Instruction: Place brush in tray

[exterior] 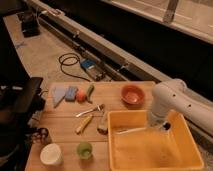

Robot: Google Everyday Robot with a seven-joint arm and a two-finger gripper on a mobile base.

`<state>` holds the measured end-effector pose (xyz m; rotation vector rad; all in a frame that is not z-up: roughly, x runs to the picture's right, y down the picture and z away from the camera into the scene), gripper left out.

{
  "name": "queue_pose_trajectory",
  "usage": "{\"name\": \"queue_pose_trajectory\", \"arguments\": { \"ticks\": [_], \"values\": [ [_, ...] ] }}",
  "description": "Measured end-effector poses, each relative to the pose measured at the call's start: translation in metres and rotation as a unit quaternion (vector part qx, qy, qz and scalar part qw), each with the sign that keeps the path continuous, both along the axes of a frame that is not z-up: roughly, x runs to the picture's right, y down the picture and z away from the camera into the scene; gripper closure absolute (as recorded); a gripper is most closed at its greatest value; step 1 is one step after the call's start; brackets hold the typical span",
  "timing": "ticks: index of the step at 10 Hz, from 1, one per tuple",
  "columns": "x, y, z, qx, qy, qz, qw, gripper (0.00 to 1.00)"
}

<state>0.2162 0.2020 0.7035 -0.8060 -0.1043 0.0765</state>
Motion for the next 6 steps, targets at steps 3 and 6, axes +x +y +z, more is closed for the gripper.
{"name": "queue_pose_trajectory", "arguments": {
  "ticks": [3,6],
  "values": [
    [-0.0037,-0.0004,0.0013,0.001,-0.003,0.003,1.0,0.27],
    [-0.0025,-0.0001,0.0009,0.001,-0.002,0.004,1.0,0.27]
  ]
}}
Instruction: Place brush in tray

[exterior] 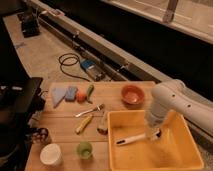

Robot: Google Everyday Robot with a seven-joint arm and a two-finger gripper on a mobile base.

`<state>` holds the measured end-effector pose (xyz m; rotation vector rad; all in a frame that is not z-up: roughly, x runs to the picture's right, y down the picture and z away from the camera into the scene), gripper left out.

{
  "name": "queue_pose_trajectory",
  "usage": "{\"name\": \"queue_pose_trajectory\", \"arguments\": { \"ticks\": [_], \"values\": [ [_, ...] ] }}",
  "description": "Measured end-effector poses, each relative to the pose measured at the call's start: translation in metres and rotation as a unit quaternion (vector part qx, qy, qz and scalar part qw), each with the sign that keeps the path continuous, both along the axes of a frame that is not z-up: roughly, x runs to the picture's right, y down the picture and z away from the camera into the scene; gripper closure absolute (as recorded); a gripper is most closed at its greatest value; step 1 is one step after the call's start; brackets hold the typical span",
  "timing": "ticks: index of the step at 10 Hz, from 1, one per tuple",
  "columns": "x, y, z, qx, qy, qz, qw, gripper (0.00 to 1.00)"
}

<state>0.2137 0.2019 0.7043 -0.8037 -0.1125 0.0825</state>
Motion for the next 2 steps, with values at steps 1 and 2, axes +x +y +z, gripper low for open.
{"name": "queue_pose_trajectory", "arguments": {
  "ticks": [1,2],
  "values": [
    [-0.0004,-0.0001,0.0001,0.0,0.0,0.0,1.0,0.27],
    [-0.0009,-0.0002,0.0003,0.0,-0.001,-0.001,1.0,0.27]
  ]
}}
